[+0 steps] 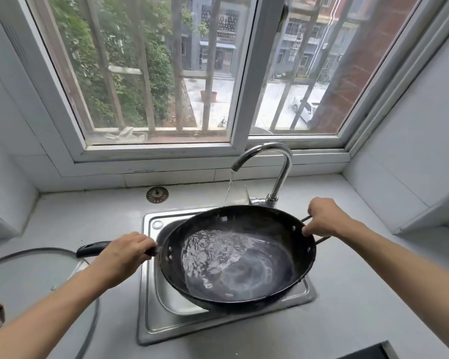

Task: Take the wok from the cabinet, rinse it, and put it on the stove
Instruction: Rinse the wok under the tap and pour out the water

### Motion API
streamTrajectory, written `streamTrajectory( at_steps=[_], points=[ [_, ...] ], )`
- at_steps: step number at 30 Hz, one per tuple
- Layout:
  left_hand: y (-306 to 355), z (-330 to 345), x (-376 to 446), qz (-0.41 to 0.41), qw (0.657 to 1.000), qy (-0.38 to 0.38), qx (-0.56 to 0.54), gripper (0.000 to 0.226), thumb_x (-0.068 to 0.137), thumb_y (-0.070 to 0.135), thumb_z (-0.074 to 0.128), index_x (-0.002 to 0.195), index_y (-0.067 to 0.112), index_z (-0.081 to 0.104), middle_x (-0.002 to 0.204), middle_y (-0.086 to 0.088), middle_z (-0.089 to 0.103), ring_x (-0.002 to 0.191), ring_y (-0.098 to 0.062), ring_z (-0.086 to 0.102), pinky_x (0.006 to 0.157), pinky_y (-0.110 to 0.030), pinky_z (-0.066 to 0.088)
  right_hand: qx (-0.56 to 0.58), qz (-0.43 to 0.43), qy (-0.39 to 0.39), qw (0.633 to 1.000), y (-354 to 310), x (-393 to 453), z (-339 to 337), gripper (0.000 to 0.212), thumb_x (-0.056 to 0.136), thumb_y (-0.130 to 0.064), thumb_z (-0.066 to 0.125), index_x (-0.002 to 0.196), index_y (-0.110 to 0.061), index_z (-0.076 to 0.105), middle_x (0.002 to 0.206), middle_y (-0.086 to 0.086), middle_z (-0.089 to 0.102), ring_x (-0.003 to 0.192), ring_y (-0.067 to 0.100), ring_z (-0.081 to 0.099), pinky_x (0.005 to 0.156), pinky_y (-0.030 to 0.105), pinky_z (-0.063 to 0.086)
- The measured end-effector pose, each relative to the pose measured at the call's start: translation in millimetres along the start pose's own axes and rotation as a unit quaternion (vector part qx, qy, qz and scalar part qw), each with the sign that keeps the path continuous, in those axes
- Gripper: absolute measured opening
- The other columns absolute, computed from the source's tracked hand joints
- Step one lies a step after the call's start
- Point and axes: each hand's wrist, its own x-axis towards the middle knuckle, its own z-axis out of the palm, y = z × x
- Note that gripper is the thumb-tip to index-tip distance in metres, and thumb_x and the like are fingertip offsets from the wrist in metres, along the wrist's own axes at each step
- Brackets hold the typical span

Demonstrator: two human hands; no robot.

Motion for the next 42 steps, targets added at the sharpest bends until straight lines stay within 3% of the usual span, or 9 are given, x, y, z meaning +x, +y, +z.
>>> streamTrajectory(
  at_steps=[2,6,11,19,22,29,34,39,42],
  points=[
    [4,7,3,0.0,1.0,0.005,-0.014,0.035,0.065,0.014,0.087,0.089,0.022,0.063,0.077,0.009,0.062,0.068,-0.016,0.058,0.055,-0.029,0.049,-0.001,0.01,0.004,1.0,3,0,-6,0.036,0.062,-0.028,0.083,0.071,-0.01,0.053,0.073,0.005,0.057,0.065,0.02,0.053,0.043,0.023,0.037],
    [7,15,14,0.002,0.999,0.017,-0.027,0.034,0.067,0.015,0.086,0.092,0.019,0.064,0.079,0.006,0.063,0.07,-0.018,0.059,0.057,-0.03,0.051,-0.011,0.021,0.026,0.999,12,2,-14,0.037,0.06,-0.028,0.082,0.079,-0.01,0.056,0.081,0.006,0.058,0.073,0.023,0.057,0.05,0.024,0.044],
    [4,23,37,0.019,0.999,0.033,-0.03,0.035,0.066,0.008,0.084,0.093,0.016,0.065,0.081,0.003,0.063,0.071,-0.021,0.059,0.059,-0.03,0.051,-0.041,0.025,0.067,0.997,22,3,-19,0.032,0.063,-0.024,0.074,0.06,-0.01,0.046,0.067,0.007,0.047,0.059,0.019,0.044,0.042,0.026,0.027],
    [21,35,76,0.07,0.994,0.074,-0.051,0.021,0.075,0.008,0.077,0.093,0.009,0.066,0.081,-0.005,0.066,0.069,-0.026,0.061,0.059,-0.035,0.052,-0.072,0.035,0.122,0.989,51,-5,-35,0.031,0.062,-0.022,0.073,0.057,-0.011,0.045,0.061,0.006,0.048,0.065,0.025,0.048,0.043,0.026,0.025],
    [28,50,87,0.071,0.993,0.068,-0.061,0.03,0.069,0.005,0.083,0.093,0.011,0.064,0.082,-0.004,0.065,0.071,-0.026,0.06,0.061,-0.036,0.052,-0.074,0.049,0.123,0.988,63,-9,-41,0.029,0.062,-0.023,0.072,0.057,-0.012,0.046,0.064,0.008,0.048,0.067,0.025,0.046,0.043,0.024,0.023],
    [36,70,110,0.077,0.993,0.07,-0.062,0.017,0.081,0.02,0.07,0.094,0.014,0.062,0.086,-0.003,0.066,0.076,-0.026,0.061,0.065,-0.037,0.054,-0.037,0.074,0.134,0.987,81,-20,-41,0.032,0.063,-0.022,0.073,0.061,-0.013,0.043,0.082,0.013,0.047,0.08,0.029,0.049,0.044,0.024,0.024],
    [28,78,115,0.07,0.995,0.053,-0.056,0.017,0.084,0.024,0.067,0.098,0.016,0.06,0.092,-0.001,0.066,0.08,-0.026,0.06,0.068,-0.039,0.054,-0.024,0.078,0.14,0.987,84,-25,-34,0.033,0.062,-0.021,0.073,0.062,-0.012,0.041,0.079,0.012,0.044,0.077,0.028,0.046,0.044,0.025,0.021],
    [26,73,116,0.075,0.995,0.052,-0.05,0.019,0.087,0.028,0.052,0.094,0.013,0.061,0.089,-0.003,0.065,0.078,-0.026,0.059,0.066,-0.037,0.052,0.02,0.092,0.159,0.983,78,-36,-27,0.035,0.061,-0.021,0.076,0.066,-0.009,0.043,0.09,0.014,0.043,0.073,0.029,0.046,0.045,0.024,0.025],
    [22,70,120,0.084,0.993,0.06,-0.053,0.018,0.087,0.026,0.053,0.092,0.011,0.062,0.085,-0.005,0.065,0.073,-0.029,0.058,0.065,-0.037,0.051,0.049,0.093,0.166,0.981,72,-41,-22,0.037,0.063,-0.018,0.076,0.085,-0.002,0.052,0.098,0.012,0.038,0.08,0.03,0.045,0.059,0.029,0.04]
  ],
)
